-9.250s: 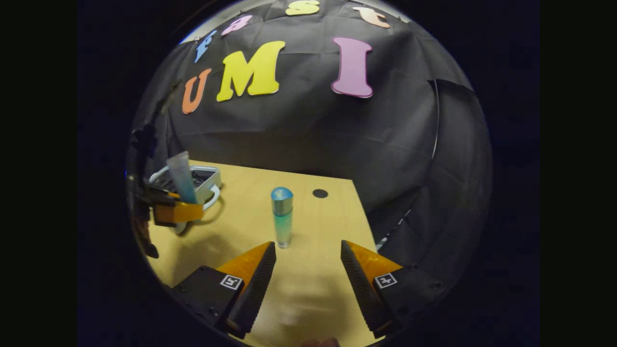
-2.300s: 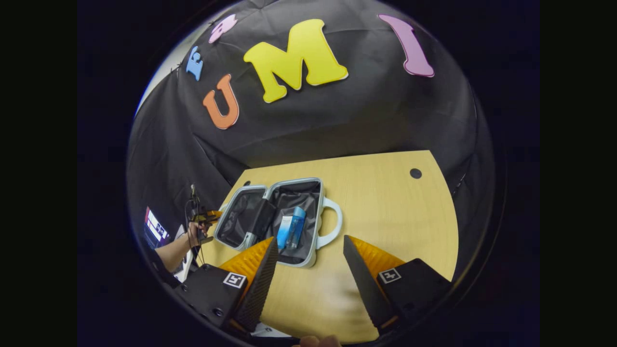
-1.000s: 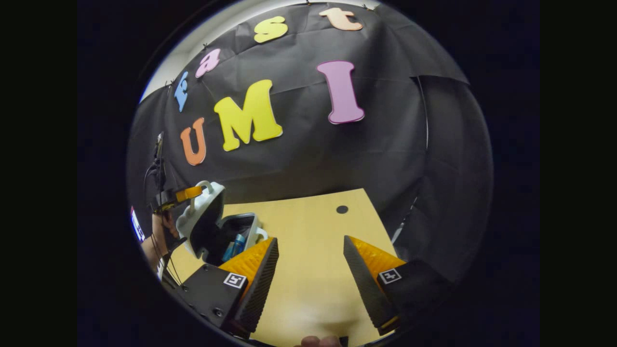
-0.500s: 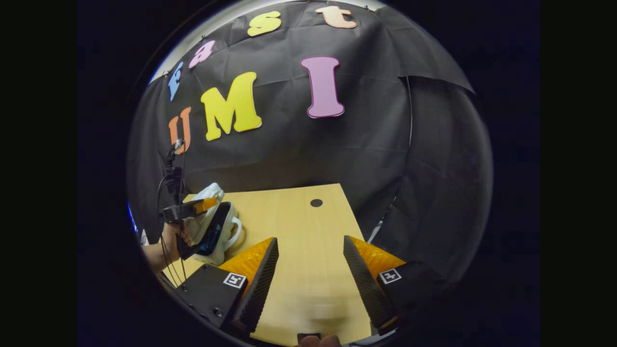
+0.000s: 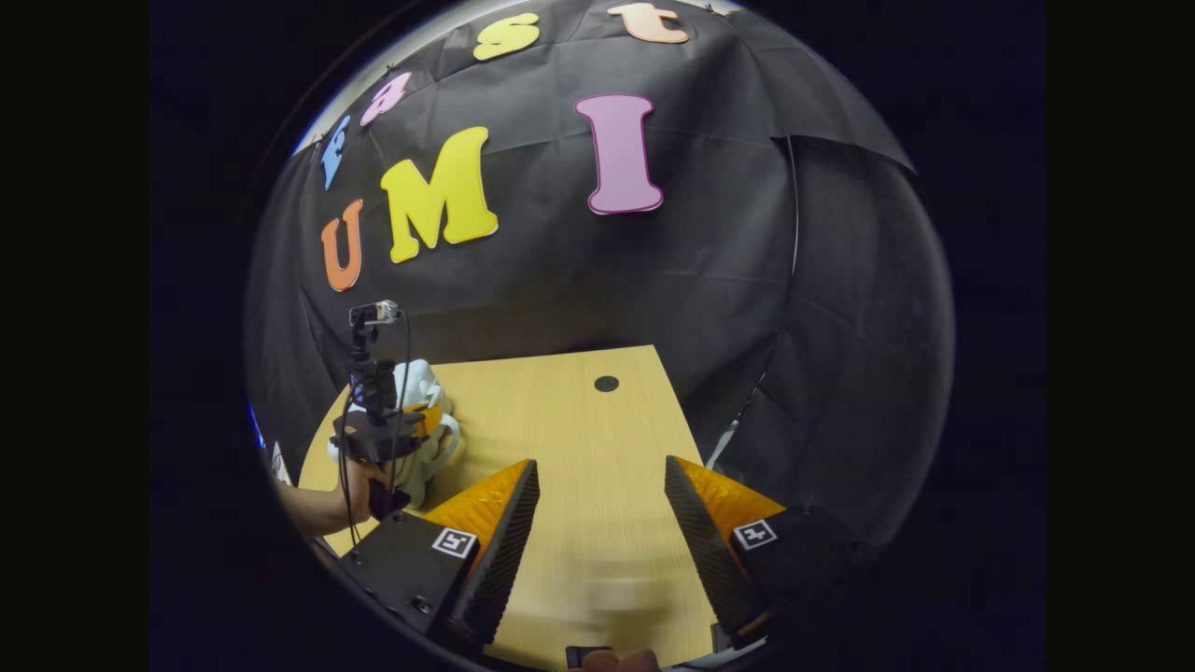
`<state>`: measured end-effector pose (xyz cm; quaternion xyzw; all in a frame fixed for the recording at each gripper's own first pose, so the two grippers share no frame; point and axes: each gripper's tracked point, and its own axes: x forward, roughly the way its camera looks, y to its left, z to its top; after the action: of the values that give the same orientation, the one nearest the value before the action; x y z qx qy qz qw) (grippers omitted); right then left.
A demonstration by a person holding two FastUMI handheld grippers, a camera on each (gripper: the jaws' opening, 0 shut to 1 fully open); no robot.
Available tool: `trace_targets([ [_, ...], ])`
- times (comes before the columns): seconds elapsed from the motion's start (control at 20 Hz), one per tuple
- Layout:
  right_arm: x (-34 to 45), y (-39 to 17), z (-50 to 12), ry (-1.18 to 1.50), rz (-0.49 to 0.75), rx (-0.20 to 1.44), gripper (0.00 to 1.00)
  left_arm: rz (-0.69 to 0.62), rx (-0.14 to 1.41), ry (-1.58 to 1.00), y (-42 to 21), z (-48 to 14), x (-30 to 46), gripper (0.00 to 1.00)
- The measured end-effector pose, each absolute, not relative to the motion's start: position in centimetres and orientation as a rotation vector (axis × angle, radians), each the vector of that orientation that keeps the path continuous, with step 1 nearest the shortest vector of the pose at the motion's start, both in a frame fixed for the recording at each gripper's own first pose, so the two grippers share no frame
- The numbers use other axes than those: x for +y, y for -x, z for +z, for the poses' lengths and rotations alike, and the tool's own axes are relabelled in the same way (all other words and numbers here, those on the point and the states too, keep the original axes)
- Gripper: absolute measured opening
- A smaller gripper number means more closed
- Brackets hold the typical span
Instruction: First open the suitcase, pack the skin care products into it, and then close the suitcase.
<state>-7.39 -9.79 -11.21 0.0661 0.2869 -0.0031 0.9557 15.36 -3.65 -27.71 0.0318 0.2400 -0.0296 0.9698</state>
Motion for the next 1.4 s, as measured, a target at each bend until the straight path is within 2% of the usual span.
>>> trace_targets([
  [0.2,-10.0,7.0,-11.3,-0.128,-0.001,0.582,0.81,-0.056,0.488,-0.091,-15.3,-28.8,-4.6,0.19],
  [0.3,-10.4,7.2,-11.3,-0.119,-0.003,0.582,0.81,-0.042,0.48,-0.103,-15.2,-28.9,-4.9,0.18],
  [0.35,-10.6,7.4,-11.3,-0.117,-0.004,0.581,0.81,-0.043,0.478,-0.111,-15.1,-28.9,-5.1,0.25],
  [0.4,-10.8,7.5,-11.3,-0.113,-0.004,0.581,0.81,-0.053,0.48,-0.113,-14.9,-28.9,-5.6,0.28],
  [0.45,-10.9,7.4,-11.3,-0.108,-0.002,0.577,0.81,-0.061,0.473,-0.11,-14.7,-28.7,-6.0,0.39],
  [0.5,-11.0,7.2,-11.0,-0.104,-0.001,0.567,0.81,-0.065,0.46,-0.101,-14.3,-28.1,-6.2,0.44],
  [0.55,-11.0,7.0,-10.6,-0.1,0.001,0.552,0.81,-0.067,0.437,-0.082,-14.0,-27.1,-6.3,0.58],
  [0.6,-10.8,6.6,-10.1,-0.101,0.006,0.533,0.81,-0.069,0.407,-0.056,-13.6,-25.8,-6.2,0.63],
  [0.65,-10.5,6.1,-9.5,-0.096,0.006,0.509,0.76,-0.063,0.375,-0.045,-13.2,-24.2,-5.9,0.68],
  [0.7,-10.2,5.4,-8.9,-0.09,0.004,0.477,0.81,-0.052,0.343,-0.041,-12.8,-22.4,-5.3,0.79],
  [0.75,-9.6,4.9,-8.1,-0.084,0.008,0.443,0.76,-0.044,0.31,-0.035,-12.4,-20.3,-4.7,0.8],
  [0.8,-8.7,4.2,-7.2,-0.079,0.016,0.411,0.81,-0.029,0.271,-0.027,-11.8,-18.2,-4.0,0.85],
  [0.85,-7.8,3.6,-6.3,-0.077,0.031,0.378,0.81,-0.009,0.235,-0.019,-11.0,-15.9,-3.1,0.94],
  [0.95,-5.9,2.2,-4.4,-0.075,0.058,0.311,0.81,0.035,0.156,-0.006,-9.5,-11.2,-1.5,0.98],
  [1.2,-1.2,-0.2,0.2,-0.051,0.116,0.181,0.81,0.075,0.003,-0.041,-4.9,-1.4,-0.1,0.98],
  [1.4,0.2,-0.4,3.0,-0.043,0.121,0.106,0.8,0.087,-0.03,-0.004,-3.1,1.2,0.6,0.98],
])
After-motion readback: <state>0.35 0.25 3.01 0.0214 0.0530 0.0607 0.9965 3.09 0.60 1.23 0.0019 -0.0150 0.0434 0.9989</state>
